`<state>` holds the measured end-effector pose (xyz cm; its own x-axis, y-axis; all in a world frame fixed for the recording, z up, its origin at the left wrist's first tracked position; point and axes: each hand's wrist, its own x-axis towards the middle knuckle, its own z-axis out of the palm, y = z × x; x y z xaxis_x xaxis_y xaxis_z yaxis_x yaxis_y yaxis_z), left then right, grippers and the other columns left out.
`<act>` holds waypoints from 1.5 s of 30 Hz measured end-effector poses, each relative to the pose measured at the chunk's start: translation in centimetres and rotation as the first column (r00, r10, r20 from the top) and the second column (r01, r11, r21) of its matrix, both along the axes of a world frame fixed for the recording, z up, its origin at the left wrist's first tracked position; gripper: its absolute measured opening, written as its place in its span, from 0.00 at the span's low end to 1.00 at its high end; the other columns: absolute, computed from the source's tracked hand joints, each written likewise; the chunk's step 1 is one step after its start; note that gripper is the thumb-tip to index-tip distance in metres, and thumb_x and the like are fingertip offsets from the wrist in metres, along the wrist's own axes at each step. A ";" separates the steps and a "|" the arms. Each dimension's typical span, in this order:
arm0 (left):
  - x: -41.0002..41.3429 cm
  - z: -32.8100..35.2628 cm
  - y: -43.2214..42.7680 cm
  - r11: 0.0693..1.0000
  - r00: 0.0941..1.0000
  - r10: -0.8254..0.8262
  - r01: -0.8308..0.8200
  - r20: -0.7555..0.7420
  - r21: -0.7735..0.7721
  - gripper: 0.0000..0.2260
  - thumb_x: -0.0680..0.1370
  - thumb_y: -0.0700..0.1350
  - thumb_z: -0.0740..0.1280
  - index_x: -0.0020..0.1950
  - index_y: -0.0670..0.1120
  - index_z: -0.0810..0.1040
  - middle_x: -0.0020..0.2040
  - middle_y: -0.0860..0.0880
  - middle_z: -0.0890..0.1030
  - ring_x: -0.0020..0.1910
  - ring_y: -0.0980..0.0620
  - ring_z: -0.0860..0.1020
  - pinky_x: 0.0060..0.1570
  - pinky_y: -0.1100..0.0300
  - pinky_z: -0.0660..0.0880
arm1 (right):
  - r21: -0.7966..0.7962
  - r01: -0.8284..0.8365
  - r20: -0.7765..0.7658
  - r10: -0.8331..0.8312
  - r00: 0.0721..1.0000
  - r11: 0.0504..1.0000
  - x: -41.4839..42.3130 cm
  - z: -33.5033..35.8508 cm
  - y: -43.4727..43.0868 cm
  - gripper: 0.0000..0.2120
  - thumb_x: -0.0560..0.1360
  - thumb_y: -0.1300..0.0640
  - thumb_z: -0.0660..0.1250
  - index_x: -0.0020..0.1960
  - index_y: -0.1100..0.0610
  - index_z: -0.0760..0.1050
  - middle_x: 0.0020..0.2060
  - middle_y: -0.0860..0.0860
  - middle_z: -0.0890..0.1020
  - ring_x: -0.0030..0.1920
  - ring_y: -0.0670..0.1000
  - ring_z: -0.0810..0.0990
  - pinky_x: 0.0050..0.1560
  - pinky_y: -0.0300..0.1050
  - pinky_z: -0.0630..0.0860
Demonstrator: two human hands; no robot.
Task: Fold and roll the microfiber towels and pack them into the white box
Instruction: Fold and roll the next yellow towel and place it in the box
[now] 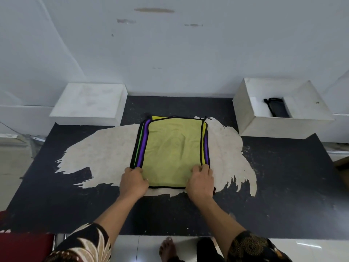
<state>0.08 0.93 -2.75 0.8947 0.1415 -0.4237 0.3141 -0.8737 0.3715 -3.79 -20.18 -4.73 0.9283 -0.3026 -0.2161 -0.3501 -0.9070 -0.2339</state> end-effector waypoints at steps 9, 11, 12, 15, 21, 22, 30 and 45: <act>-1.0 -0.3 -0.6 0.993 0.993 0.117 -0.117 -0.017 0.005 0.19 0.76 0.44 0.67 0.66 0.46 0.73 0.58 0.45 0.78 0.50 0.46 0.78 0.42 0.55 0.75 | 0.073 0.177 -0.010 -0.176 0.984 0.982 0.0 -0.3 -0.2 0.20 0.74 0.51 0.71 0.61 0.56 0.69 0.59 0.56 0.70 0.57 0.56 0.70 0.57 0.50 0.70; -0.6 -0.7 -0.4 0.977 0.978 0.199 -0.203 -0.056 -0.065 0.16 0.75 0.43 0.67 0.62 0.45 0.74 0.54 0.46 0.80 0.46 0.48 0.78 0.37 0.58 0.72 | 0.085 0.190 -0.022 -0.188 0.982 0.978 -0.1 -0.2 -0.6 0.21 0.74 0.48 0.71 0.62 0.55 0.69 0.58 0.55 0.74 0.57 0.56 0.72 0.58 0.51 0.70; -0.3 -0.9 -0.2 0.961 0.966 0.247 -0.255 -0.081 -0.111 0.14 0.74 0.42 0.67 0.59 0.44 0.76 0.51 0.46 0.80 0.44 0.49 0.78 0.33 0.59 0.71 | 0.091 0.194 -0.025 -0.193 0.981 0.977 -0.2 -0.1 -0.7 0.22 0.74 0.47 0.71 0.62 0.54 0.69 0.56 0.54 0.76 0.57 0.56 0.72 0.57 0.51 0.69; 0.5 -1.1 0.2 0.889 0.924 0.359 -0.382 -0.133 -0.254 0.09 0.72 0.41 0.68 0.50 0.40 0.80 0.44 0.43 0.81 0.39 0.46 0.80 0.30 0.61 0.72 | 0.106 0.210 -0.026 -0.208 0.978 0.972 -0.6 0.3 -0.7 0.22 0.74 0.48 0.70 0.62 0.53 0.65 0.49 0.51 0.81 0.54 0.55 0.75 0.53 0.51 0.67; 0.8 -1.3 -0.4 0.871 0.906 0.357 -0.411 -0.226 -0.270 0.08 0.73 0.43 0.71 0.48 0.42 0.76 0.44 0.44 0.79 0.42 0.46 0.79 0.42 0.53 0.80 | 0.340 0.233 0.025 -0.256 0.966 0.911 -0.6 0.5 -1.4 0.11 0.76 0.58 0.64 0.58 0.55 0.70 0.45 0.51 0.81 0.45 0.53 0.79 0.49 0.48 0.74; 0.7 -1.4 -0.5 0.895 0.919 0.328 -0.377 -0.220 -0.239 0.08 0.73 0.44 0.71 0.48 0.42 0.77 0.44 0.44 0.80 0.42 0.46 0.79 0.41 0.54 0.79 | 0.392 0.236 0.028 -0.268 0.963 0.889 -0.5 0.3 -1.6 0.09 0.77 0.60 0.64 0.56 0.56 0.74 0.46 0.52 0.82 0.45 0.53 0.80 0.48 0.47 0.75; -0.2 -1.5 -0.6 0.935 0.938 0.332 -0.342 -0.102 -0.091 0.17 0.73 0.44 0.67 0.59 0.41 0.71 0.51 0.43 0.79 0.44 0.45 0.78 0.36 0.55 0.72 | 0.510 0.325 -0.052 -0.349 0.936 0.796 -0.2 0.3 -2.8 0.02 0.75 0.57 0.69 0.44 0.53 0.80 0.42 0.48 0.83 0.43 0.48 0.80 0.42 0.40 0.74; -0.1 -0.9 -0.7 0.958 0.970 0.242 -0.239 0.002 -0.160 0.21 0.73 0.41 0.68 0.65 0.47 0.71 0.56 0.45 0.78 0.44 0.44 0.79 0.42 0.54 0.77 | 0.817 0.385 -0.230 -0.369 0.900 0.429 0.4 3.9 -3.7 0.24 0.72 0.72 0.53 0.57 0.53 0.79 0.60 0.52 0.74 0.46 0.49 0.79 0.47 0.49 0.82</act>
<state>-0.02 0.28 -3.67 0.8515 0.2871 -0.4389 0.4984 -0.7034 0.5068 -3.34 -23.87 -0.87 0.7630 -0.2947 -0.5753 -0.6171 -0.0672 -0.7840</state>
